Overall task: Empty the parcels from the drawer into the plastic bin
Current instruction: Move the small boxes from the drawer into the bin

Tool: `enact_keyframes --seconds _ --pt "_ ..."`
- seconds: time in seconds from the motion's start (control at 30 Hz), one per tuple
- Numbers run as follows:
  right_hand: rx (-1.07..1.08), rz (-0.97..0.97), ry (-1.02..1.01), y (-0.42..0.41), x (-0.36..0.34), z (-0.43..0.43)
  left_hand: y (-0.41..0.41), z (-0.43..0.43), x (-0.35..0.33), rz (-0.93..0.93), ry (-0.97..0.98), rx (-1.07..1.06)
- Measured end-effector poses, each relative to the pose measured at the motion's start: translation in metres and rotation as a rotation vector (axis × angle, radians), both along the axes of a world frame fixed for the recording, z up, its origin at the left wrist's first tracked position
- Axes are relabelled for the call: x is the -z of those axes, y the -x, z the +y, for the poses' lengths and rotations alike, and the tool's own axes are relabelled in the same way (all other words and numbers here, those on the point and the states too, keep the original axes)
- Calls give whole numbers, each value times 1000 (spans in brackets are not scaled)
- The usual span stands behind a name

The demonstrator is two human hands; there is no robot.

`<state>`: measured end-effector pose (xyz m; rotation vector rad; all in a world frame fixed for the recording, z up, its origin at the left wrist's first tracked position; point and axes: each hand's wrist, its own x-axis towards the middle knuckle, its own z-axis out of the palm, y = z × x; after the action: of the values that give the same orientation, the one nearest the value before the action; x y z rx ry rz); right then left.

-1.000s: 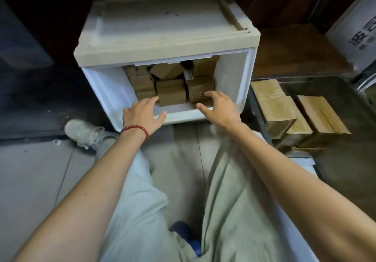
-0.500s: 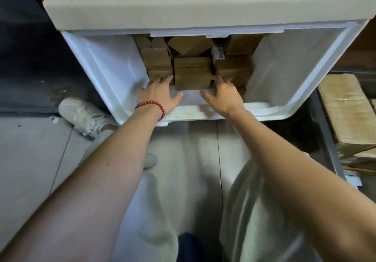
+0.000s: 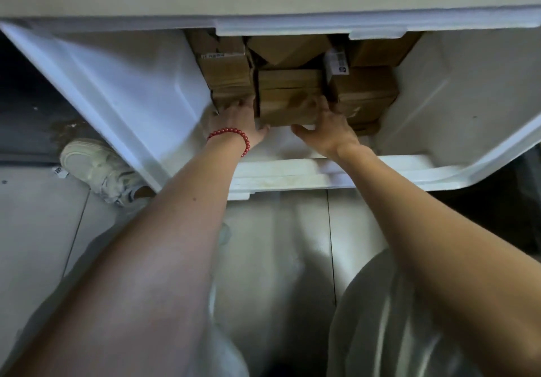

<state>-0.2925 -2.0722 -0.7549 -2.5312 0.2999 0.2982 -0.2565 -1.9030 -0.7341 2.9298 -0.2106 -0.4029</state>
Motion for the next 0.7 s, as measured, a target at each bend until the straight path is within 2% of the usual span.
enact_keyframes --seconds 0.17,0.3,0.4,0.53,0.7 --pt "101 7 -105 -6 0 -5 -8 -6 5 81 195 -15" --pt "63 72 -73 1 -2 -4 -13 -7 11 149 337 -138" --pt "112 83 -176 10 -10 -2 -7 -5 8 208 436 -185" --pt "169 43 -310 29 -29 2 16 -3 -7 159 588 -277" --pt "235 -20 -385 59 -59 14 60 -2 -32 84 662 -322"
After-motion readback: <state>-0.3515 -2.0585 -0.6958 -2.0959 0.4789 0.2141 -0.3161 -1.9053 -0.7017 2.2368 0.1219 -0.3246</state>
